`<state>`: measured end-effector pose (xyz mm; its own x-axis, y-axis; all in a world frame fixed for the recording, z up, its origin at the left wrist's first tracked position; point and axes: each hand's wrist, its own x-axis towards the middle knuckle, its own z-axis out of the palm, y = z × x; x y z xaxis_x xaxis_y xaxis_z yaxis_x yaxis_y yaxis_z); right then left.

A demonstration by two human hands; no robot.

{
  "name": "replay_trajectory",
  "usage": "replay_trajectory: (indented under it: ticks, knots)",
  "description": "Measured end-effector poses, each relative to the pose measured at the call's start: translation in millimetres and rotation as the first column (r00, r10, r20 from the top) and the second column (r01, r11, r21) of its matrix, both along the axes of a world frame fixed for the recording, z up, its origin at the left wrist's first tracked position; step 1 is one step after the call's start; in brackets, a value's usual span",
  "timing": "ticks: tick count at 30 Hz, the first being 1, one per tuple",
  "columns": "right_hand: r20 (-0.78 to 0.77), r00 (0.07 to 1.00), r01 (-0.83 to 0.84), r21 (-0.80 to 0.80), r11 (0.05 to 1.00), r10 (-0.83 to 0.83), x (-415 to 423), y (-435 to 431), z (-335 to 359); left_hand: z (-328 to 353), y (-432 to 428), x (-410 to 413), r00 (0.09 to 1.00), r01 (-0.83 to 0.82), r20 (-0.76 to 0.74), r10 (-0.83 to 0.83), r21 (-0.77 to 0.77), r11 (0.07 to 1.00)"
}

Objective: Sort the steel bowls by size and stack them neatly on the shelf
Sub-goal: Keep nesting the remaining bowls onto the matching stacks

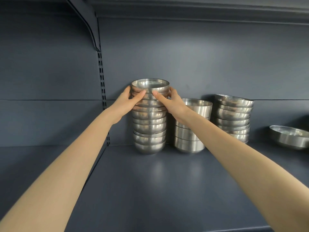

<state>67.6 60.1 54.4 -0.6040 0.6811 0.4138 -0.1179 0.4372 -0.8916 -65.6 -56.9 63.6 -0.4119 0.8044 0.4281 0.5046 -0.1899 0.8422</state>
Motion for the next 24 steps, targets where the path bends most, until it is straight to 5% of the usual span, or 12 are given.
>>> replay_trajectory:
  ticks: [4, 9, 14, 20, 24]
  knots:
    - [-0.009, 1.0, 0.011, -0.064, 0.998, -0.011, 4, -8, 7, 1, -7, 2, 0.998, -0.05, -0.045, 0.049, -0.035, 0.998]
    - [0.079, 0.995, 0.055, 0.068, 0.996, -0.06, 26, -21, 14, 0, -30, 8, 0.955, -0.212, -0.239, 0.175, -0.138, 0.968]
    - [0.339, 0.908, 0.037, 0.518, 0.855, -0.245, 77, -29, 0, -19, -61, 21, 0.615, -0.501, -0.751, 0.242, -0.134, 0.855]
    - [0.433, 0.705, 0.014, 0.784, 0.621, -0.562, 154, -39, -27, -41, -83, 55, 0.463, -0.619, -0.857, 0.224, -0.132, 0.774]
    - [0.486, 0.592, -0.013, 0.803, 0.596, -0.643, 206, -34, -38, -49, -94, 88, 0.424, -0.677, -0.884, 0.199, -0.163, 0.717]
